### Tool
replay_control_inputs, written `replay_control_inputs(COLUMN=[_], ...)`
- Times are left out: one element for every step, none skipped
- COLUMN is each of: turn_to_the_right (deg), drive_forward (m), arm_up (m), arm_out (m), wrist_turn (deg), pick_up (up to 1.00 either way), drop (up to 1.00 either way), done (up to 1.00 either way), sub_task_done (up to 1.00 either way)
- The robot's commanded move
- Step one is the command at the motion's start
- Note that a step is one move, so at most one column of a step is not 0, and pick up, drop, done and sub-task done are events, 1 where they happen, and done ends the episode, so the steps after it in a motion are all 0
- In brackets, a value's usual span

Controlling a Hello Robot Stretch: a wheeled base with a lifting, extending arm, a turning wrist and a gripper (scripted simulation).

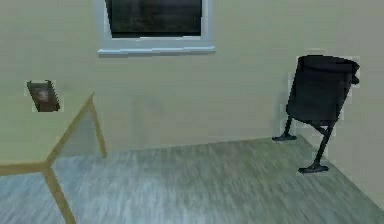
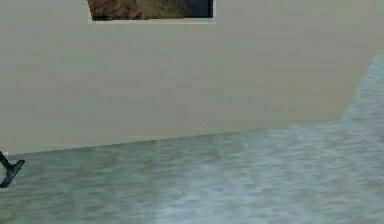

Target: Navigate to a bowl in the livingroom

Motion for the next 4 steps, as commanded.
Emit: replay_control_inputs(turn_to_the_right=[0.0, -30.0, 0.0, -21.0], drive_forward=[0.15, 0.00, 0.15, 0.00], arm_up=[0.00, 0.00, 0.00, 0.00], arm_out=[0.00, 0.00, 0.00, 0.00], wrist_turn=[0.0, 0.0, 0.0, 0.0], pick_up=[0.00, 0.00, 0.00, 0.00], drop=[0.00, 0.00, 0.00, 0.00], done=[0.00, 0.00, 0.00, 0.00], sub_task_done=[0.00, 0.00, 0.00, 0.00])
